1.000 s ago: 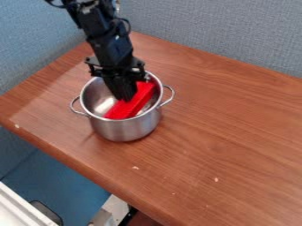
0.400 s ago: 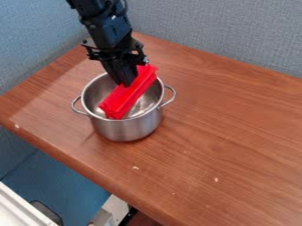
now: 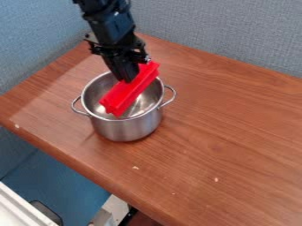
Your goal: Move the red object from the metal pot to the table
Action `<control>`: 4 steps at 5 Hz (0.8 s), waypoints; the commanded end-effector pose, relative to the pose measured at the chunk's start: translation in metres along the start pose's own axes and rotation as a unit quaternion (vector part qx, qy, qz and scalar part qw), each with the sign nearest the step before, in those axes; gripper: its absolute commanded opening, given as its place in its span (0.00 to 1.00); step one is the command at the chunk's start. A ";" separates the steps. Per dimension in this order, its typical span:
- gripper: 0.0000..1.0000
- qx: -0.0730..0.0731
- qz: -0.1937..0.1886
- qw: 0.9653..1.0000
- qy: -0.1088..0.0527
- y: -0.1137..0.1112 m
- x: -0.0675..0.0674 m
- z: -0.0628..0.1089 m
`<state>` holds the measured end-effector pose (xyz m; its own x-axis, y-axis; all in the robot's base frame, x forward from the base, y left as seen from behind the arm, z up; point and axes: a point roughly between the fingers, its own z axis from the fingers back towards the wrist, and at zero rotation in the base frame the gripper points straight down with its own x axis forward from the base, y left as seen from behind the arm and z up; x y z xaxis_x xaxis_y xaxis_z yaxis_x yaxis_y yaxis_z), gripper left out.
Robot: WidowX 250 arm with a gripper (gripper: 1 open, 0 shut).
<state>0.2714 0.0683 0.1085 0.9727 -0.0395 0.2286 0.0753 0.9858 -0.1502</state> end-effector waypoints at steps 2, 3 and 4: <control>0.00 0.032 -0.032 0.999 -0.023 -0.006 0.009 0.015; 1.00 0.048 -0.042 0.998 -0.004 -0.006 0.000 0.007; 1.00 0.059 -0.046 0.997 0.013 -0.006 -0.003 -0.003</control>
<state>0.2665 0.0630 0.1008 0.9736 -0.1209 0.1934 0.1288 0.9912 -0.0290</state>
